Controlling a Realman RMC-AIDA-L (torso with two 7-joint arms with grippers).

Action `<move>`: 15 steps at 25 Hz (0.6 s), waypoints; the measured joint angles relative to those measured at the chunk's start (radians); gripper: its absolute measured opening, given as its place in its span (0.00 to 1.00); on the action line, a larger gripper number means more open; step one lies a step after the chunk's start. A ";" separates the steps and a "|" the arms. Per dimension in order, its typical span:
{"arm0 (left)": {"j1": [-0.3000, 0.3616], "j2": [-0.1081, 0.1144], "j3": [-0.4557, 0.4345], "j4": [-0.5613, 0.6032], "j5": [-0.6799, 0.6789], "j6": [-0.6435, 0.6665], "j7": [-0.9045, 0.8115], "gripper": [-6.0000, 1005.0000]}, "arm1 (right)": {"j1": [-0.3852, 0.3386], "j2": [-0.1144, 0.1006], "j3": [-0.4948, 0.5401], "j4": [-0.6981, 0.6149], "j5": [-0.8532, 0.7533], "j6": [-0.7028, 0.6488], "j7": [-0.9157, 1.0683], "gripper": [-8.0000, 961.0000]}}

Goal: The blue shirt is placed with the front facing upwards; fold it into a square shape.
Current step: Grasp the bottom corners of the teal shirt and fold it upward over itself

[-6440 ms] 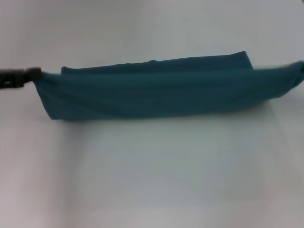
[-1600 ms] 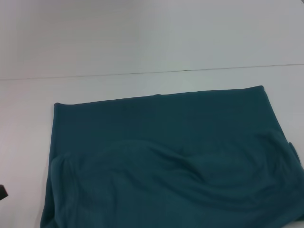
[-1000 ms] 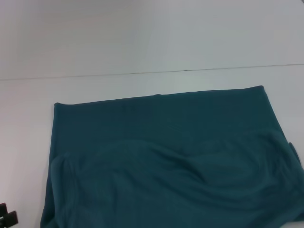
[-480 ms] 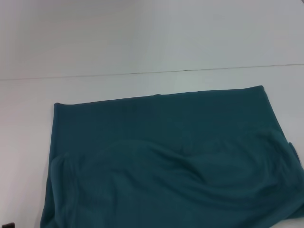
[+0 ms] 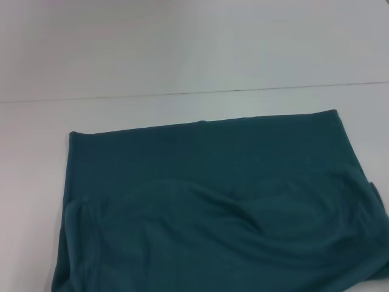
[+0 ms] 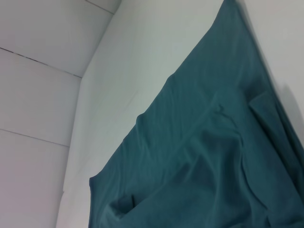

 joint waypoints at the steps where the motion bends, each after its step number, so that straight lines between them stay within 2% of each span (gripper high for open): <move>1: 0.000 0.000 0.015 -0.003 0.000 -0.007 -0.005 0.86 | 0.000 0.000 0.000 0.000 0.000 0.000 0.000 0.01; 15: -0.008 0.002 0.092 -0.019 0.049 -0.012 -0.063 0.79 | 0.000 -0.001 0.009 0.000 -0.023 0.000 -0.010 0.01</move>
